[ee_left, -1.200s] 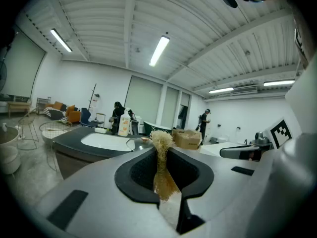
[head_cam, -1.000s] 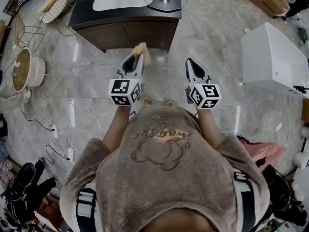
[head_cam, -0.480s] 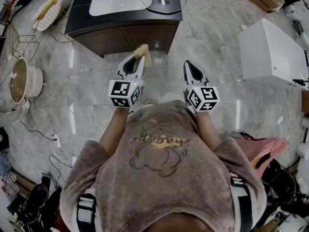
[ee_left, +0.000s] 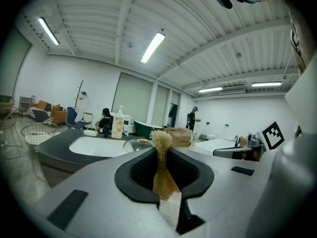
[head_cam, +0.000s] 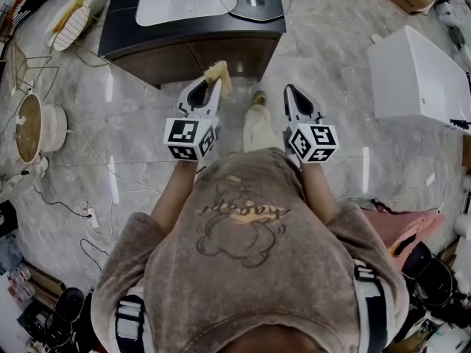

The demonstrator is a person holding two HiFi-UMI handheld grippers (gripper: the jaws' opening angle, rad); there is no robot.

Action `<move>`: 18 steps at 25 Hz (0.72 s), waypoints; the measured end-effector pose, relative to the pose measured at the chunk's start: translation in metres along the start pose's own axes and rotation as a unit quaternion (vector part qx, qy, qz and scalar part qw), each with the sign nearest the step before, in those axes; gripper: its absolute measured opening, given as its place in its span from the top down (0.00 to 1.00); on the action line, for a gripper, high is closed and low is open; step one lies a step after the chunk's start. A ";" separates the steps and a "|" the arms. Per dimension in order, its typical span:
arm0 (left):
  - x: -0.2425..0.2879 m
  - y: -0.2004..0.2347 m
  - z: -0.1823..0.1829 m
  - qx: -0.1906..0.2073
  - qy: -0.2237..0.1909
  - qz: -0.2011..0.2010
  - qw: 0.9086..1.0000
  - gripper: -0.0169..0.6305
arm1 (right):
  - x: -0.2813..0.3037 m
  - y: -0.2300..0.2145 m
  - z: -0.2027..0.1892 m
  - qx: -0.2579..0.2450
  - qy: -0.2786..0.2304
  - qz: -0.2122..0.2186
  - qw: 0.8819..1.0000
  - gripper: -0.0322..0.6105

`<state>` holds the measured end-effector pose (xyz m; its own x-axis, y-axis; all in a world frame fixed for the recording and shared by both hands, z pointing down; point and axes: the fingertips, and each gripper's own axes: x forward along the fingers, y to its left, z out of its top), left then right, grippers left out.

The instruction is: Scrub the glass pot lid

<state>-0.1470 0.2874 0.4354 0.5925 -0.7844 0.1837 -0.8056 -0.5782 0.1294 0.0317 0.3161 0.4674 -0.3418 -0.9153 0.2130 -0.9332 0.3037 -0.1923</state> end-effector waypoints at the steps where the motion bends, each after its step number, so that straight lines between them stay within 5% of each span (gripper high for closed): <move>1: 0.006 0.005 -0.001 -0.001 0.000 0.001 1.000 0.87 | 0.008 -0.002 0.000 0.000 -0.001 0.002 1.000 0.95; 18: 0.183 0.072 0.048 -0.009 0.007 0.032 0.999 0.87 | 0.171 -0.106 0.058 0.004 0.009 0.043 0.999 0.95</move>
<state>-0.0966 0.0913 0.4317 0.5402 -0.8161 0.2054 -0.8416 -0.5232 0.1341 0.0787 0.1120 0.4689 -0.4229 -0.8810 0.2122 -0.8991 0.3789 -0.2190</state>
